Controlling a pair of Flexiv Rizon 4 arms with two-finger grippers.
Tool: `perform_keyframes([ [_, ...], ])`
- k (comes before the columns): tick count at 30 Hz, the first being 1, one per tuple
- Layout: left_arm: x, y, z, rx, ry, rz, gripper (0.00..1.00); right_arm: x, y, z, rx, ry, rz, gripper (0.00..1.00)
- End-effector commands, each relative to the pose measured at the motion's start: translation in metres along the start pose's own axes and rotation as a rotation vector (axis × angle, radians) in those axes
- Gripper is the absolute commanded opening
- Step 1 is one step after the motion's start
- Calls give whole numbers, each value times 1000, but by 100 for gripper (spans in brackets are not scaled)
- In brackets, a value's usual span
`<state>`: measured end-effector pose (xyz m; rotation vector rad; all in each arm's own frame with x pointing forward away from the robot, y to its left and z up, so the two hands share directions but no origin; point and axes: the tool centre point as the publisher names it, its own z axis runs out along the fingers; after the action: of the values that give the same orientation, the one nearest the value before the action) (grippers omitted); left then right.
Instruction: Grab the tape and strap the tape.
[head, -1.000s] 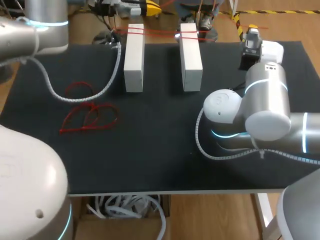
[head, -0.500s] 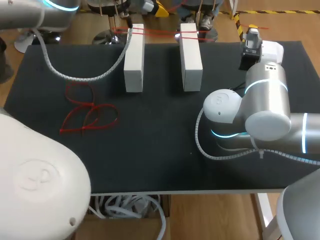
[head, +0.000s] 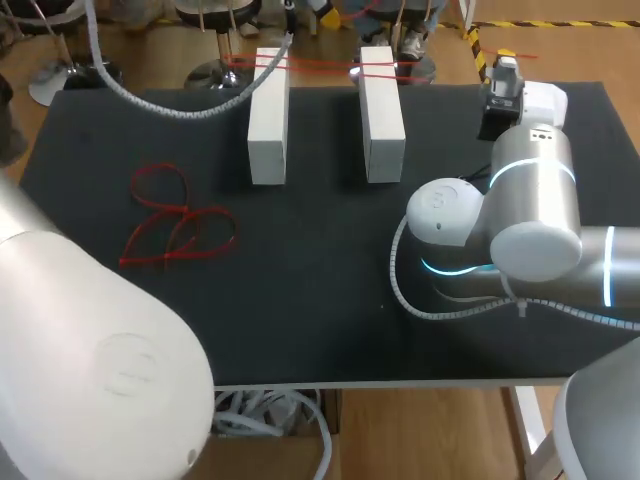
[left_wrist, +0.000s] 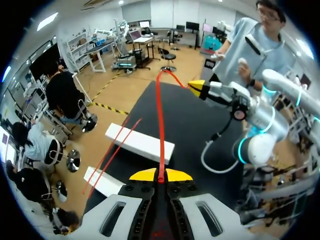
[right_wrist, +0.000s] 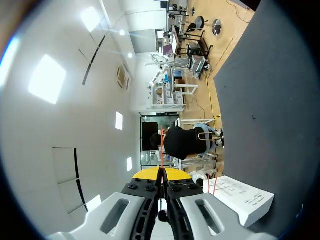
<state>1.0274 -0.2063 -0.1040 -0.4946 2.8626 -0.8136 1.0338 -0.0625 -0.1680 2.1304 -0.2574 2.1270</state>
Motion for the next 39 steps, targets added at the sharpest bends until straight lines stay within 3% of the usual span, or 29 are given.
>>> perform_keyframes([
  [1, 0, -2, -5, 43, 65, 42, 0, 2, 1, 1, 2, -6, -2, 0],
  [32, 0, -2, -5, 43, 65, 42, 0, 2, 1, 1, 2, -6, -2, 0],
  [35, 0, -2, -5, 43, 65, 42, 0, 7, 5, 0, -19, 40, -77, 0],
  [39, 0, -2, -5, 43, 65, 42, 0, 14, 12, -1, 8, 163, -180, 0],
])
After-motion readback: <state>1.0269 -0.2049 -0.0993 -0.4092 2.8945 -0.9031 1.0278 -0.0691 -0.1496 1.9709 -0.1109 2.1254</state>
